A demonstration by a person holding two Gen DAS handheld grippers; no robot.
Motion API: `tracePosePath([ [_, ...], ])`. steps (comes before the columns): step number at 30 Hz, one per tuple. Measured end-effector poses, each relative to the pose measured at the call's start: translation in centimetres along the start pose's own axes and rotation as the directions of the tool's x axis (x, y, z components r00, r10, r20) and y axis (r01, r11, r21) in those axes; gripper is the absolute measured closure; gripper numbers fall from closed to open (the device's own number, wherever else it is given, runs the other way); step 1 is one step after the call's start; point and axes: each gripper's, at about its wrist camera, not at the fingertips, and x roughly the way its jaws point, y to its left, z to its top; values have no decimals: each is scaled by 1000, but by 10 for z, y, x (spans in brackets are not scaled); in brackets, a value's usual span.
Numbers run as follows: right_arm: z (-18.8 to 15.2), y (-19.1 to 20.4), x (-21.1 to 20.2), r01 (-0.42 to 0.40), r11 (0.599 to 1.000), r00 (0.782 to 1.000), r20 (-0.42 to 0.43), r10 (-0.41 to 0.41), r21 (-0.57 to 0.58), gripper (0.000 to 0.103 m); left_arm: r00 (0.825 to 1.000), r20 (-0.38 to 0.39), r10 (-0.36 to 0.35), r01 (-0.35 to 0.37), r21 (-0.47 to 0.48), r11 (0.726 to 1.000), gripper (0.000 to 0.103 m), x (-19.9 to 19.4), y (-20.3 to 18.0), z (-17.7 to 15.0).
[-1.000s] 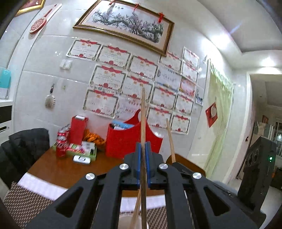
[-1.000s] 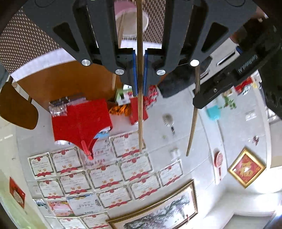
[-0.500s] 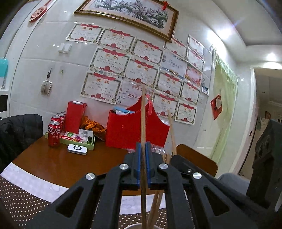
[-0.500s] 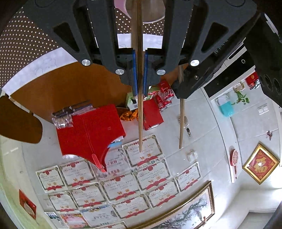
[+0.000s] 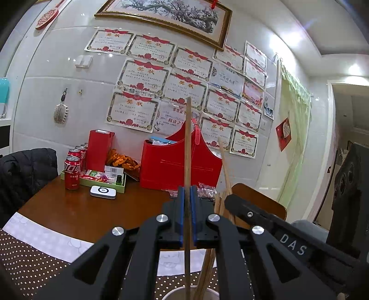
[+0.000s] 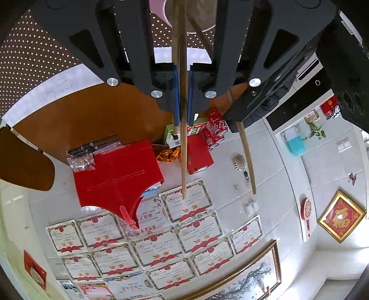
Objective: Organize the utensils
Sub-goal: 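Carry both chopsticks up into the pink cup and open both tools, then move both open tools back down over the chopstick pile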
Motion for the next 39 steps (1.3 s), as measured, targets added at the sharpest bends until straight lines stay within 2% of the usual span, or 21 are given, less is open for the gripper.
tracePosePath([
  [8, 7, 0, 0, -6, 999, 999, 42, 4, 34, 96, 1000, -1, -10, 10, 9, 1000, 98, -5, 2, 5],
  [15, -14, -1, 5, 4, 1000, 1000, -12, -4, 18, 95, 999, -42, 4, -3, 41, 999, 97, -2, 2, 0],
  [16, -16, -2, 4, 8, 1000, 1000, -20, -8, 19, 95, 999, -51, 7, -5, 50, 999, 90, -2, 2, -1],
  [17, -16, -4, 1, 13, 999, 1000, -23, -12, 30, 90, 998, -57, 10, -7, 51, 999, 71, -4, 2, -2],
  [19, -15, -12, -8, 34, 997, 999, -10, -34, 68, 64, 999, -34, 21, -20, 23, 1000, 55, -12, 7, 0],
  [20, -14, -16, -12, 49, 995, 999, 0, -49, 86, 36, 1000, -24, 16, -16, 3, 1000, 44, -16, 11, 2],
  [21, -13, -21, -19, 63, 993, 998, 14, -65, 105, 17, 1000, -14, 14, -15, -20, 1000, 37, -23, 15, 6],
  [22, -11, -24, -25, 60, 992, 998, 28, -64, 109, 14, 1000, -6, 31, -31, -21, 999, 28, -28, 16, 9],
  [29, 3, -21, -53, 59, 995, 997, 49, -63, 76, 8, 999, 17, 45, -45, 26, 999, 25, -60, 6, 21],
  [32, 4, -17, -52, 59, 997, 998, -2, -59, 48, 8, 999, 5, 54, -54, 10, 998, 25, -66, 8, 20],
  [39, 3, -16, -76, 59, 998, 998, -9, -59, 35, 8, 997, -27, 71, -70, 25, 997, 25, -83, 7, 11],
])
